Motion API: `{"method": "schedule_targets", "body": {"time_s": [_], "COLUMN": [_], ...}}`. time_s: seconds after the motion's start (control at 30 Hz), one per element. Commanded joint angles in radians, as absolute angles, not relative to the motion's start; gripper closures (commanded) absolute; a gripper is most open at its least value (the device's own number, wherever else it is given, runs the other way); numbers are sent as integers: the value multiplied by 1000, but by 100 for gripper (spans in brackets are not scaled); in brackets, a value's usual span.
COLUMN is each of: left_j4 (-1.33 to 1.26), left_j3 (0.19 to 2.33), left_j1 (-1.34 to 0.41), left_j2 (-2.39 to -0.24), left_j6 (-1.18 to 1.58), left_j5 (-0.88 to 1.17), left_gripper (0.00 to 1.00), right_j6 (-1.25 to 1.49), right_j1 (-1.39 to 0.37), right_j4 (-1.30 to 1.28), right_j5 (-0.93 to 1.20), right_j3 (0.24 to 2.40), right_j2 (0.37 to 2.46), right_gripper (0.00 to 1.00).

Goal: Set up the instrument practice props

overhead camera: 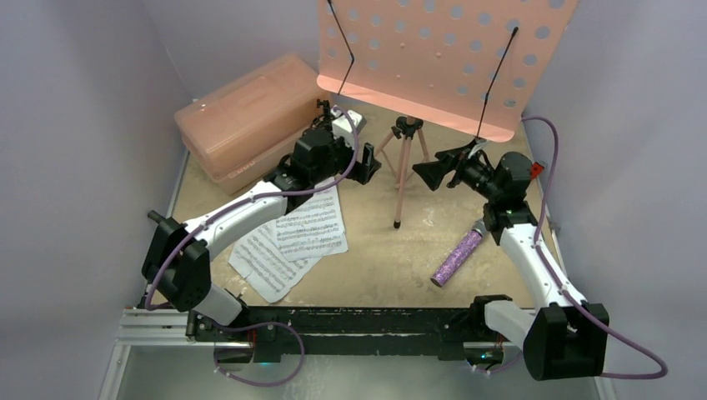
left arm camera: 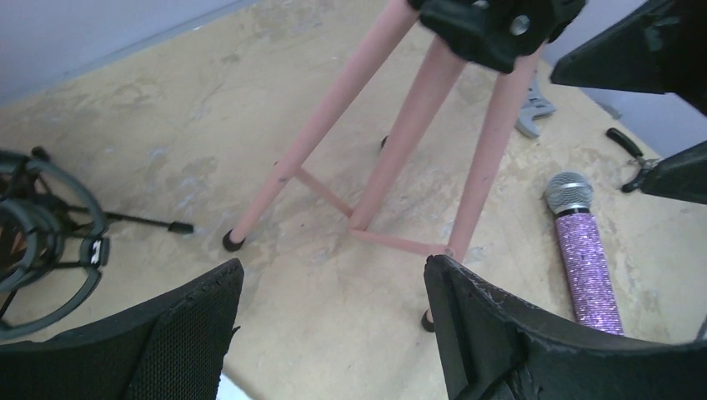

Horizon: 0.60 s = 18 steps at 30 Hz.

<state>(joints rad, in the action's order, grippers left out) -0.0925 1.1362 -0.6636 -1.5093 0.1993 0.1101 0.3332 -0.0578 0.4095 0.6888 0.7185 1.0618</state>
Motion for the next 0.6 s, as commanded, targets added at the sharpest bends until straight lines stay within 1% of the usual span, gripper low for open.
{"method": "schedule_targets", "body": {"time_s": [0.0,0.37,0.57], "left_j4": [-176,-297,-253], "left_j3": [1206,1102,1023], "left_j1": [-680,-710,-685], "left_j2": [-1531,-1529,-1466], "left_j6": [223,339,385], "left_j5": [178,194,120], "left_gripper": [22,23,18], "right_j6": [358,385,403], "right_j1": [-58,-58,-58], "right_j4": [506,557,508], "right_j5": [668,667,657], "right_j3": [737,766,740], "right_j2": [1078,1198,1151], "right_gripper": [2,3,2]}}
